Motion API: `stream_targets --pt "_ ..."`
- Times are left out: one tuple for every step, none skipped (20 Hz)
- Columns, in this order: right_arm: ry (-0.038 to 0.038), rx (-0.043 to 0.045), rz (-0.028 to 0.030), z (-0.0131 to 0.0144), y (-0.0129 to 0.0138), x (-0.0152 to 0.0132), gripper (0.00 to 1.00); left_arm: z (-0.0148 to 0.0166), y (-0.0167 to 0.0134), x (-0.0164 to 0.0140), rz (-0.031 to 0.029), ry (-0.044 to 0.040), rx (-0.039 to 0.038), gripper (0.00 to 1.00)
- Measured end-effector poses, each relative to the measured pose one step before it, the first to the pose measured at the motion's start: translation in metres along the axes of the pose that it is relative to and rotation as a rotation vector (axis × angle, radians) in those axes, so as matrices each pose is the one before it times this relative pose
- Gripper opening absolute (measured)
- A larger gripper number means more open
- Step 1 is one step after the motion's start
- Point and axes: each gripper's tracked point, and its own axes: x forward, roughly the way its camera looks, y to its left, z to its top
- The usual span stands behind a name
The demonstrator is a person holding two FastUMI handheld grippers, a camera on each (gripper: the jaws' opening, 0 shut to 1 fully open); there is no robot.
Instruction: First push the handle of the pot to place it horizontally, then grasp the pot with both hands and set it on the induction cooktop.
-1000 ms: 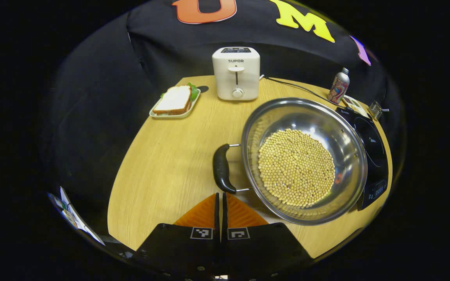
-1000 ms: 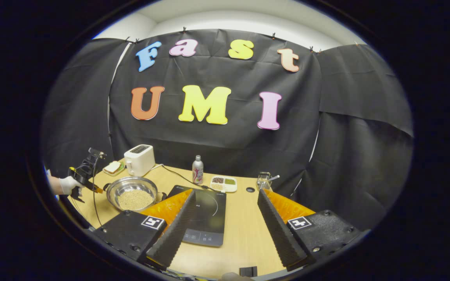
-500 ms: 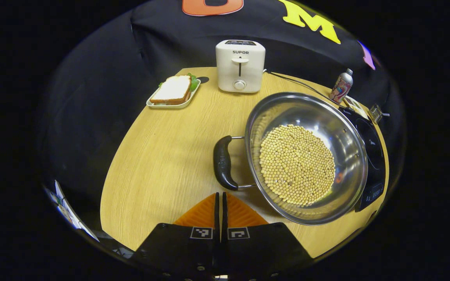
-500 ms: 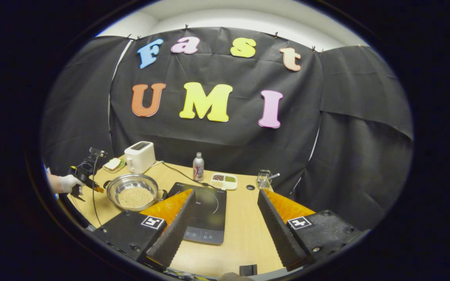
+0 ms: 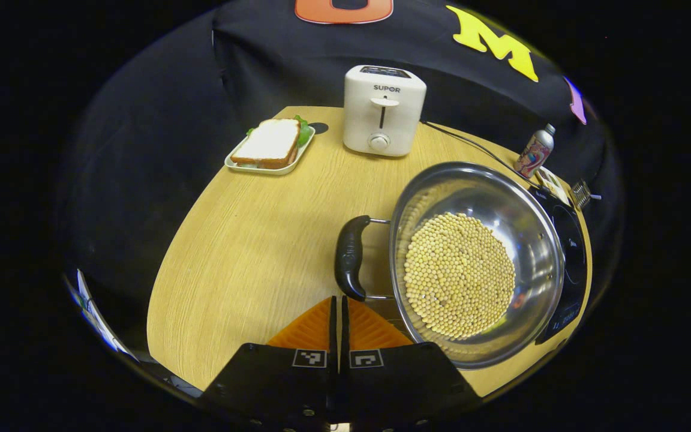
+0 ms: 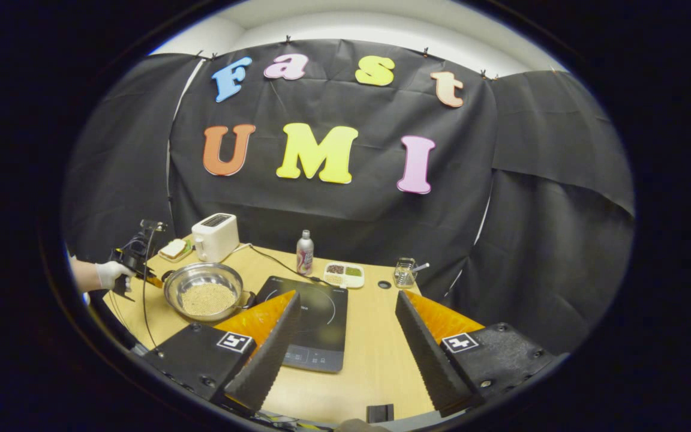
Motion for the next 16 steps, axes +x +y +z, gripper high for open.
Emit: stream_targets --pt "0.00255 0.0013 -0.00135 -0.00054 0.00107 -0.00007 1.0 0.00269 0.00123 0.00205 0.00115 -0.00001 -0.0016 0.0" --pt "0.00216 -0.00154 -0.0028 0.00042 -0.00016 0.00004 1.0 0.00261 0.00036 0.00071 -0.00036 -0.00358 0.00204 0.0" --pt "0.00081 -0.00175 0.00012 -0.00122 0.00045 -0.00059 1.0 0.00276 0.00069 0.00171 0.00347 -0.00156 0.00579 0.0" --pt "0.00333 -0.00453 0.00095 -0.00016 0.00168 0.00046 0.99 0.0011 0.00151 0.00346 0.00193 -0.00178 0.00415 0.0" --pt "0.00211 -0.00599 0.00197 -0.00146 0.00221 0.0008 1.0 0.00238 0.00034 0.00445 -0.00022 0.00182 0.00435 0.0" --pt "0.00331 -0.00642 0.00339 -0.00047 0.00227 0.00029 0.99 -0.00106 0.00051 0.00082 0.00295 0.00433 -0.00205 0.0" --pt "0.00047 -0.00252 0.0029 -0.00014 0.00339 0.0019 1.0 0.0001 0.00072 -0.00011 0.00259 0.00039 -0.00293 0.0" --pt "-0.00305 0.00472 0.00349 0.00085 0.00126 0.00092 1.0 0.0008 0.0007 -0.00213 0.00012 -0.0114 -0.00341 0.0" --pt "0.00008 0.00712 0.00622 -0.00036 0.00361 0.00246 0.99 0.00169 0.00201 -0.00433 -0.00291 -0.01083 -0.00486 0.0" --pt "0.00864 0.00508 0.00724 -0.00316 0.00295 0.00262 0.99 0.00106 0.00115 -0.00638 -0.00318 -0.01312 -0.00604 0.0" --pt "0.01203 0.00863 0.01222 -0.0047 0.00439 0.00413 0.99 0.00212 0.00196 -0.00813 -0.00092 -0.01622 -0.00548 0.0" --pt "0.01427 0.01294 0.01757 -0.00275 0.00649 0.00434 0.99 0.00006 0.00273 -0.00756 -0.00045 -0.01612 -0.00668 0.0" --pt "0.01417 0.01391 0.02162 -0.00361 0.00662 0.00504 0.99 0.00224 0.00148 -0.00852 -0.00111 -0.01841 -0.00261 0.0" --pt "0.0133 0.00729 0.01175 -0.00359 0.00609 0.00665 0.99 0.00311 0.00417 -0.00778 0.00734 -0.0205 -0.00067 0.0" --pt "0.01914 0.00041 0.01493 -0.00436 0.00596 0.00779 0.99 0.00433 0.00214 -0.00648 0.00236 -0.02639 0.00042 0.0" --pt "0.01907 0.00173 0.01698 -0.00439 0.00745 0.00881 0.99 0.0025 0.00157 -0.00685 -0.00029 -0.03094 0.00195 0.0"
